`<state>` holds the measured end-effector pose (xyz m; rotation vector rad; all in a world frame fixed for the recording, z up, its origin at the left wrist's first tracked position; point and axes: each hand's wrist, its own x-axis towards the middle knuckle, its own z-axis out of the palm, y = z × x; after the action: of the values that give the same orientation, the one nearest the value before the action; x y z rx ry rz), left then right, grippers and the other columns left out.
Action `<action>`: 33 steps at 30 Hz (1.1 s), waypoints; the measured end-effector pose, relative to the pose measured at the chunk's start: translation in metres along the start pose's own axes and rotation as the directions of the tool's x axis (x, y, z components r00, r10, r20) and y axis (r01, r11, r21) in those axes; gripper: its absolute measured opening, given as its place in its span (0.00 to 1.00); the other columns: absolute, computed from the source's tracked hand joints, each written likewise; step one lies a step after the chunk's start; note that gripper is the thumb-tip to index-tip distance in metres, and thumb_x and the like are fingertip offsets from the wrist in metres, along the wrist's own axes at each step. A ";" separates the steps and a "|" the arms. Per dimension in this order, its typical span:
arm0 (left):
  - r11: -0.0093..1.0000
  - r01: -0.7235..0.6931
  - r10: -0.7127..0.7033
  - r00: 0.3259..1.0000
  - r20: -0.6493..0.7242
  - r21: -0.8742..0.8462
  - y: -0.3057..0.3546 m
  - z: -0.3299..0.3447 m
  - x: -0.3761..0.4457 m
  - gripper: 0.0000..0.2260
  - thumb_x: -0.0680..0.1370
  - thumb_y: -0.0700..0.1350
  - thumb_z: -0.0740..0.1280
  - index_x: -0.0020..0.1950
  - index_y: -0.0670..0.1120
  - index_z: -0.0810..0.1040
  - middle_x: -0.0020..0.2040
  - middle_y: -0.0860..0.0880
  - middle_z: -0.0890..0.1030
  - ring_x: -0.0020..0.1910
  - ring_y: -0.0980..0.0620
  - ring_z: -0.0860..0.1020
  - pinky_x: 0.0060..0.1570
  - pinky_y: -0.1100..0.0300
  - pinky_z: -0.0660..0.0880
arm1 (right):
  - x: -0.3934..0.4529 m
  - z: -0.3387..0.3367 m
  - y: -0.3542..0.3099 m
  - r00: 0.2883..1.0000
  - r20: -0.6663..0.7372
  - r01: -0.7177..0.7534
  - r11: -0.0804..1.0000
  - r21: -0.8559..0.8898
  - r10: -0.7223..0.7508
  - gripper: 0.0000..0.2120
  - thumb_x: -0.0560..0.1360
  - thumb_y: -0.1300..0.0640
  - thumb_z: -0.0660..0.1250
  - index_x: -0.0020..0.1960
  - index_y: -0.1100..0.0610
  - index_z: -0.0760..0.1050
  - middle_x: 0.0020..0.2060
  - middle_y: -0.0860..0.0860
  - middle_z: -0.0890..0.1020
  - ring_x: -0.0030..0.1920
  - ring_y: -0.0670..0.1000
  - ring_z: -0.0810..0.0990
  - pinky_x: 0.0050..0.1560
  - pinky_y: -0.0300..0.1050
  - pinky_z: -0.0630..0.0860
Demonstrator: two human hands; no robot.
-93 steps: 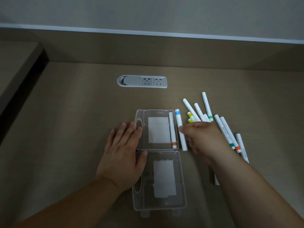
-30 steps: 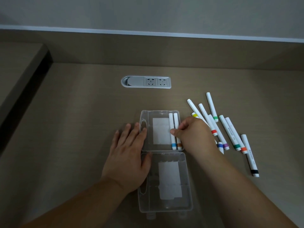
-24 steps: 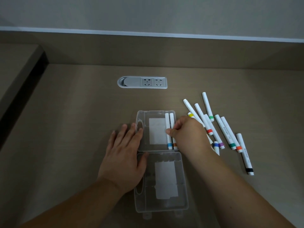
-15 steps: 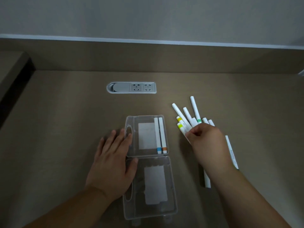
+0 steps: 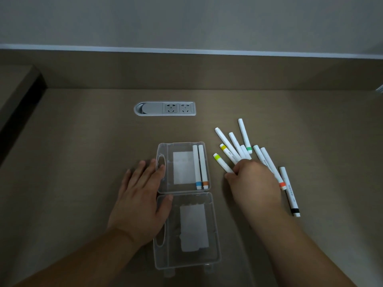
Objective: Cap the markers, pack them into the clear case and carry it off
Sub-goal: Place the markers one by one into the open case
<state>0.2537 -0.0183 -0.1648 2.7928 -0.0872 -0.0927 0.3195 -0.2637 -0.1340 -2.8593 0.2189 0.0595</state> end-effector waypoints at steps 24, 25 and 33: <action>1.000 -0.003 0.003 1.000 -0.006 -0.013 0.000 0.000 0.000 0.33 0.77 0.66 0.47 0.80 0.55 0.48 0.81 0.54 0.50 0.80 0.55 0.41 0.79 0.47 0.44 | -0.001 -0.015 -0.033 0.778 0.492 -0.549 -0.041 0.835 -0.391 0.06 0.78 0.57 0.63 0.51 0.58 0.77 0.46 0.62 0.85 0.23 0.47 0.72 0.25 0.37 0.70; 1.000 -0.003 0.003 1.000 -0.007 -0.017 0.000 0.000 0.000 0.33 0.77 0.66 0.47 0.80 0.55 0.49 0.81 0.54 0.50 0.80 0.55 0.41 0.79 0.47 0.44 | 0.000 -0.016 -0.033 0.771 0.494 -0.566 -0.075 0.821 -0.402 0.07 0.78 0.57 0.62 0.52 0.58 0.77 0.49 0.63 0.85 0.24 0.48 0.74 0.26 0.38 0.72; 1.000 -0.001 0.001 1.000 0.000 -0.011 0.001 -0.001 0.001 0.34 0.77 0.66 0.47 0.80 0.56 0.48 0.81 0.55 0.49 0.80 0.55 0.41 0.79 0.48 0.43 | 0.010 -0.012 -0.041 0.861 0.450 -0.403 0.220 0.888 -0.238 0.10 0.80 0.66 0.62 0.58 0.57 0.78 0.49 0.59 0.86 0.38 0.56 0.84 0.41 0.50 0.82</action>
<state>0.2543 -0.0184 -0.1636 2.7822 -0.0876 -0.0929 0.3363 -0.2291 -0.1117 -1.3943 0.1955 0.5066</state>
